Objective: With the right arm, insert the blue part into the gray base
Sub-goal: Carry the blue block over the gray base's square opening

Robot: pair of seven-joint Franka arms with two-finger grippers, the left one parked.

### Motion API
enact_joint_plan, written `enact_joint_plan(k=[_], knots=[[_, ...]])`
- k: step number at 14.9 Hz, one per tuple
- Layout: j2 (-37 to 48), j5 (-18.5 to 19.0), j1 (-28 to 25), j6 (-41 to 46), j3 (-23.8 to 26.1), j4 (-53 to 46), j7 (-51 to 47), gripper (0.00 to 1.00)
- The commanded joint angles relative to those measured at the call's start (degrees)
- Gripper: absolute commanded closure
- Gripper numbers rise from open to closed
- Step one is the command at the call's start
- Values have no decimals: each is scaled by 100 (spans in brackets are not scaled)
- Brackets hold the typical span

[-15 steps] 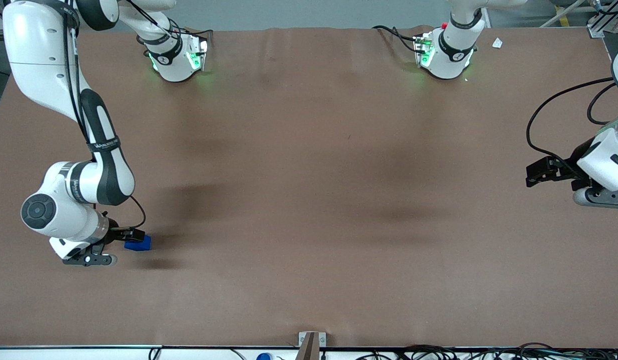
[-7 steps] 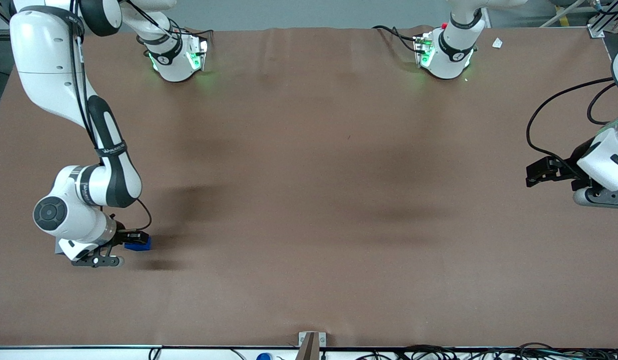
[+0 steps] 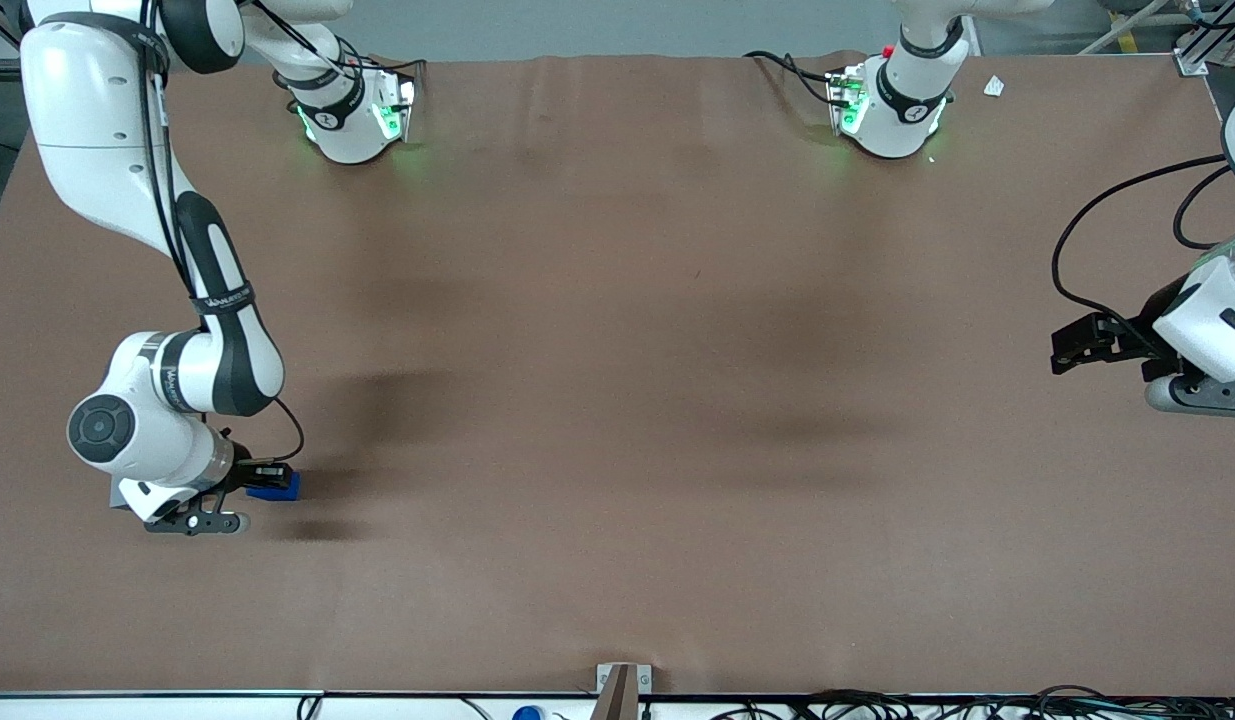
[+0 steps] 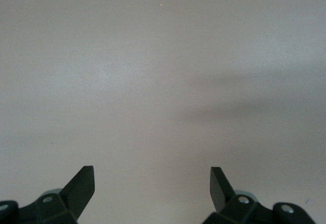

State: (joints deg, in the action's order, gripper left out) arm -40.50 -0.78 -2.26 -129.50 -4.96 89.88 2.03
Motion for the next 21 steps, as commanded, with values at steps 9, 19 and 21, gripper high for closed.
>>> enact_joint_plan(k=[9, 19, 21], knots=[[649, 87, 1095, 1454, -75, -604, 2468, 100], [245, 78, 1351, 1006, -66, -814, 2961, 100], [148, 78, 1351, 840, -66, -850, 2953, 100]])
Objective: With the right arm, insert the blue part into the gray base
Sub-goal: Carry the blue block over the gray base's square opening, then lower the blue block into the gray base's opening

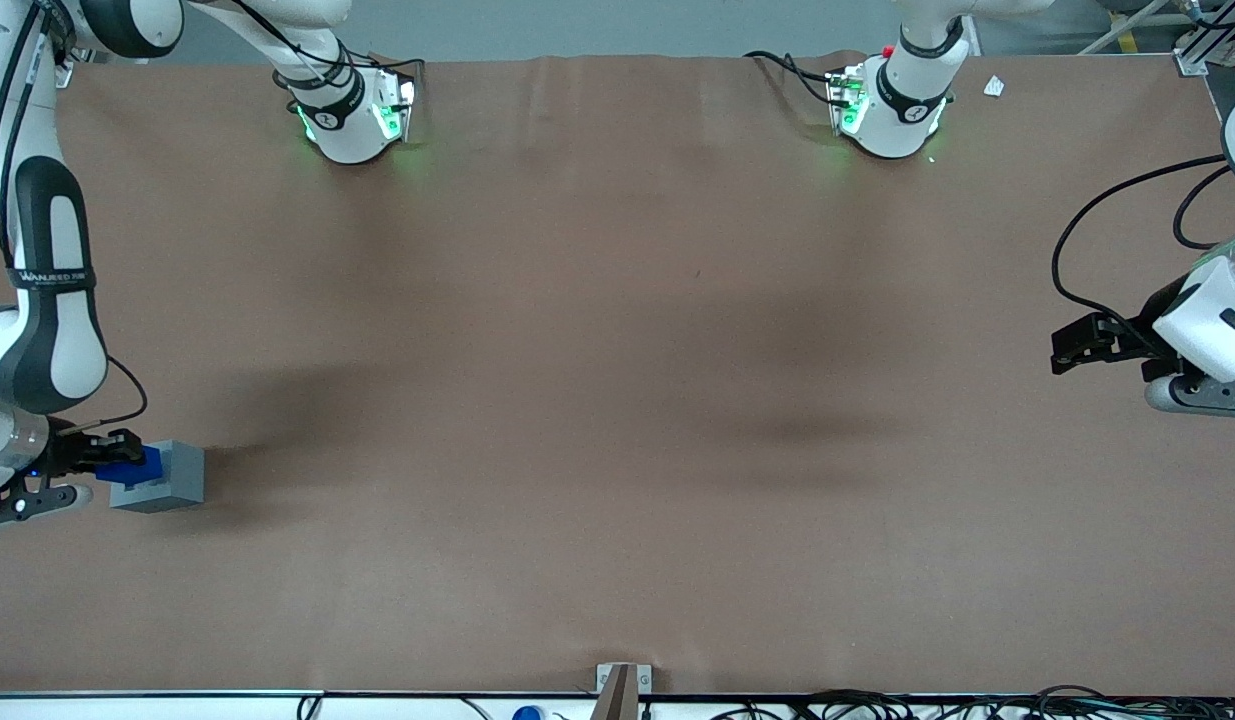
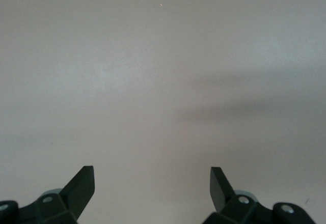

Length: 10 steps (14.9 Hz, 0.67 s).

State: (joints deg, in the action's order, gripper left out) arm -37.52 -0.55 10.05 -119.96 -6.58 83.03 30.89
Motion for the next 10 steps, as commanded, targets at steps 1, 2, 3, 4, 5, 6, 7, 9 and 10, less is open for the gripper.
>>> enact_joint_plan(k=[1, 2, 3, 4, 5, 6, 7, 9, 10], knots=[[-159, 55, 120, -150, 96, -165, 66, 100], [-167, 55, 120, -150, 96, -165, 75, 100], [-168, 55, 129, -150, 96, -165, 92, 100], [-168, 64, 155, -150, 96, -165, 118, 100], [-194, 55, 182, -159, 96, -173, 180, 100], [-194, 55, 208, -159, 96, -173, 198, 100], [-211, 55, 226, -159, 96, -173, 198, 100], [-220, 29, 235, -150, 96, -173, 154, 100], [-220, -15, 235, -150, 96, -173, 128, 100]])
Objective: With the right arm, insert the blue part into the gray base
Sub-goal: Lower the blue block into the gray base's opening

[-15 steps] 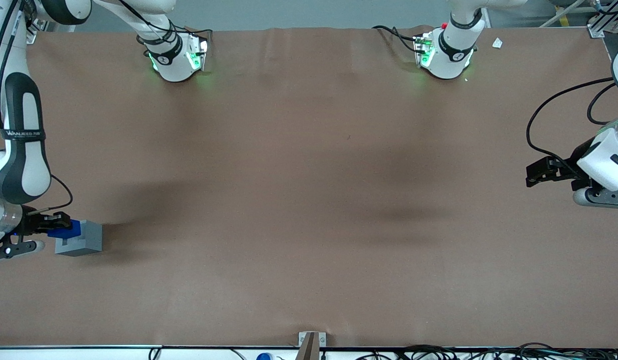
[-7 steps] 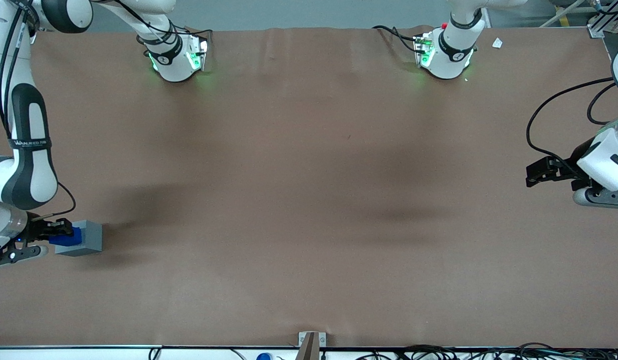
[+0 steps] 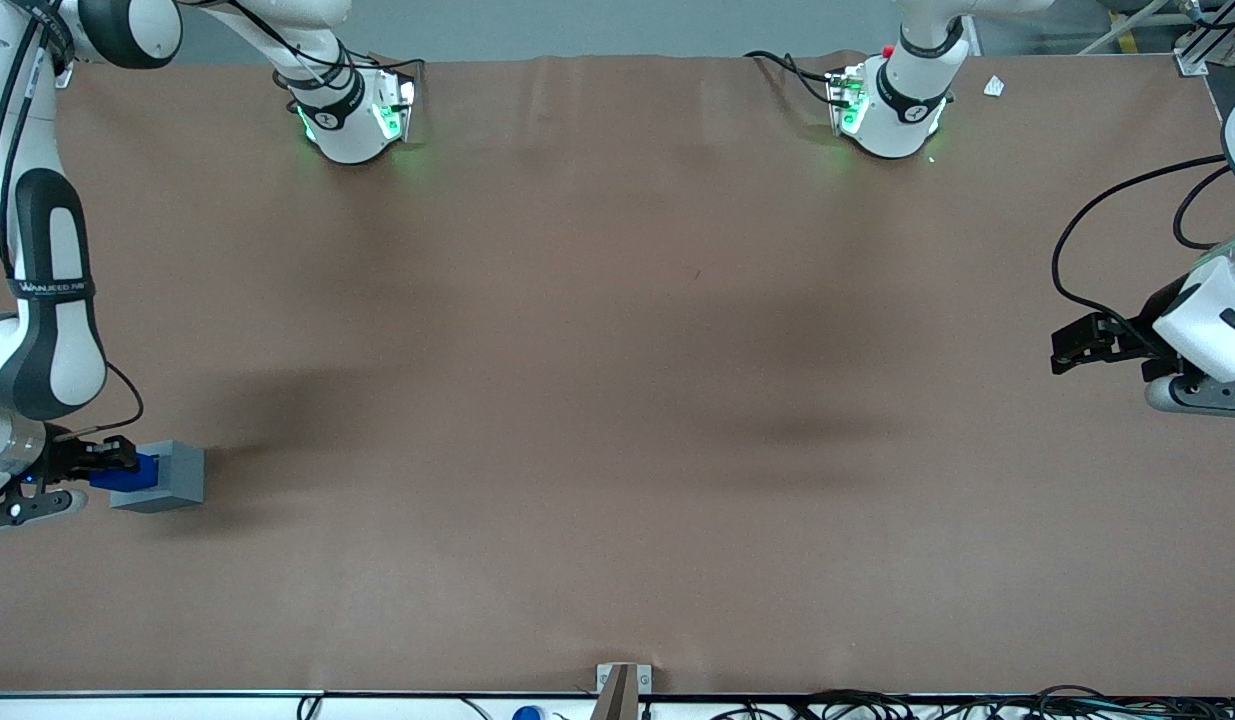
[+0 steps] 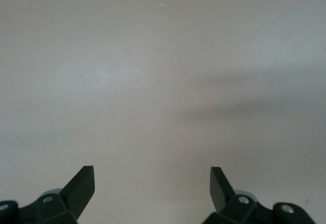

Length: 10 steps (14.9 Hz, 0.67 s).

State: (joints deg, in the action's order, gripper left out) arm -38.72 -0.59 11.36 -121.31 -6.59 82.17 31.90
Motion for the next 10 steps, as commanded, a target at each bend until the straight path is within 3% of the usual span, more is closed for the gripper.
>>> enact_joint_plan(k=[1, 10], knots=[[-109, -63, 112, -7, 96, -87, -60, 100], [-153, -230, 112, 2, 105, -87, -650, 100]])
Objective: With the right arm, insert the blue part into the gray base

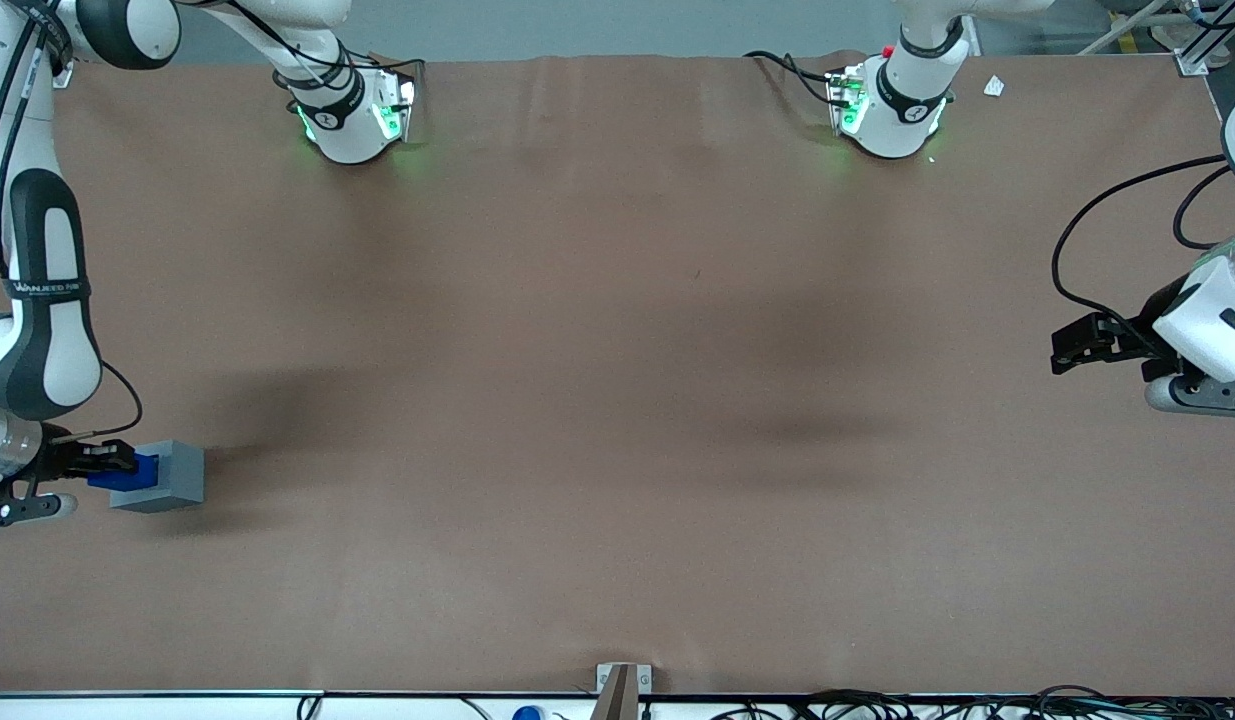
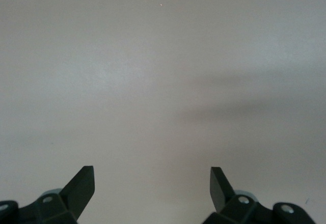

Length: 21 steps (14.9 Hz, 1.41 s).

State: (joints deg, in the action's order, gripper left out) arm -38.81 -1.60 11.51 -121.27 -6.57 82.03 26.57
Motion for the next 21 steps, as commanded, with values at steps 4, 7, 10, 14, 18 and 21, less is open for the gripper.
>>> enact_joint_plan(k=[4, 7, 10, 14, 18, 21], knots=[[-162, -156, 97, -2, 112, -73, -126, 100], [-180, -279, 88, -2, 112, -73, -178, 100], [-180, -332, 62, -2, 112, -73, -302, 100], [-180, -332, 62, -19, 103, -64, -293, 100], [-180, -358, 97, -19, 112, -56, -301, 10], [-49, -358, 88, 60, 112, -91, -284, 0]])
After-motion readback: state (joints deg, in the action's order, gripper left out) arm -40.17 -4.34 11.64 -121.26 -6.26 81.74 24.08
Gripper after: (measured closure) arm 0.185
